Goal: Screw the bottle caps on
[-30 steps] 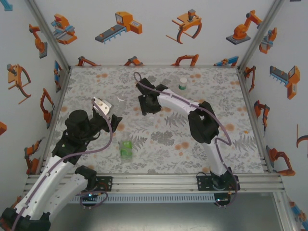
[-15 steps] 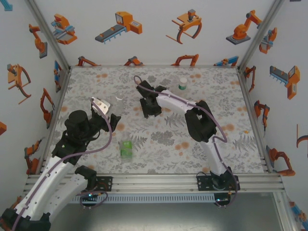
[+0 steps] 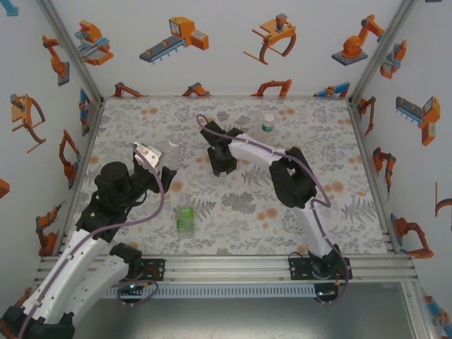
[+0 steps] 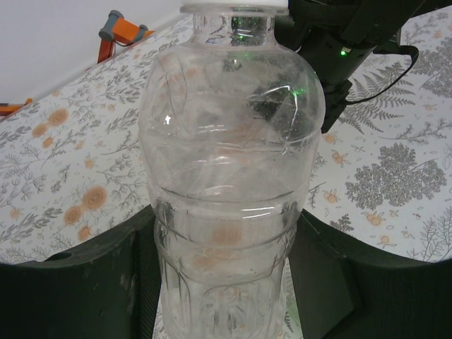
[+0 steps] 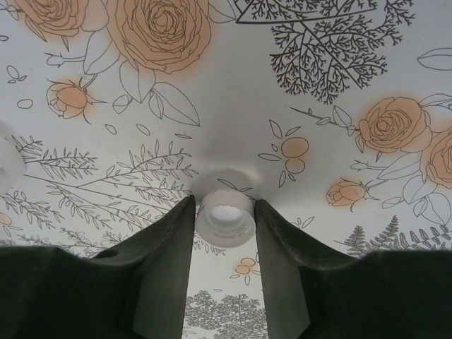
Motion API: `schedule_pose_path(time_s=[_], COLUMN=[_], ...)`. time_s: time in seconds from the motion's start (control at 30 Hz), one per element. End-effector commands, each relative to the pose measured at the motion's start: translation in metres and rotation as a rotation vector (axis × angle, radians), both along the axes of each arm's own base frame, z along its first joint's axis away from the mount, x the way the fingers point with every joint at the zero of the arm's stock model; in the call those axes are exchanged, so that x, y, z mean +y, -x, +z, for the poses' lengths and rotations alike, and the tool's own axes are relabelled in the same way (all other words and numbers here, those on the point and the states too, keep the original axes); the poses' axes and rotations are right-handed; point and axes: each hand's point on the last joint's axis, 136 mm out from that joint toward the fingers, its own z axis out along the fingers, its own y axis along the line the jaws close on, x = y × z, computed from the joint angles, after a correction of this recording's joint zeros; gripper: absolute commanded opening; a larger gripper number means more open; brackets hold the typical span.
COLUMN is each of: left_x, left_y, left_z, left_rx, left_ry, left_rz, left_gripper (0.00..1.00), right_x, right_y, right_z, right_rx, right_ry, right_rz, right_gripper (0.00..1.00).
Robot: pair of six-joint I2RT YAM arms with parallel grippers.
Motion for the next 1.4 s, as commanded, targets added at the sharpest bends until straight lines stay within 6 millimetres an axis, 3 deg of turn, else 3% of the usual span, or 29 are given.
schedule_pose_path(time_s=[0.0, 0.33, 0.67, 0.83, 1.0, 1.2, 1.37], left_x=[0.003, 0.004, 0.005, 0.003, -0.003, -0.016, -0.030], left_y=[0.000, -0.002, -0.003, -0.004, -0.005, -0.002, 0.005], left_z=[0.007, 0.006, 0.002, 0.000, -0.004, -0.007, -0.009], left_rx=[-0.022, -0.018, -0.003, 0.008, 0.019, 0.024, 0.017], left_ry=[0.014, 0.007, -0.006, -0.010, -0.012, -0.009, -0.033], left_rz=[0.016, 0.023, 0.029, 0.020, -0.010, -0.084, -0.188], left_gripper=[0.00, 0.00, 0.00, 0.00, 0.00, 0.00, 0.00], right_x=[-0.009, -0.005, -0.014, -0.039, -0.069, -0.102, -0.115], right_y=[0.007, 0.013, 0.024, 0.045, 0.074, 0.114, 0.140], right_z=[-0.003, 0.002, 0.035, 0.050, 0.052, 0.037, 0.021], right_rx=[0.021, 0.015, -0.041, -0.058, -0.055, -0.028, -0.002], right_ry=[0.021, 0.018, -0.015, -0.022, -0.026, -0.015, -0.022], right_rz=[0.002, 0.009, -0.014, -0.051, -0.102, -0.159, -0.190], right_gripper=[0.41, 0.38, 0.35, 0.35, 0.35, 0.35, 0.35])
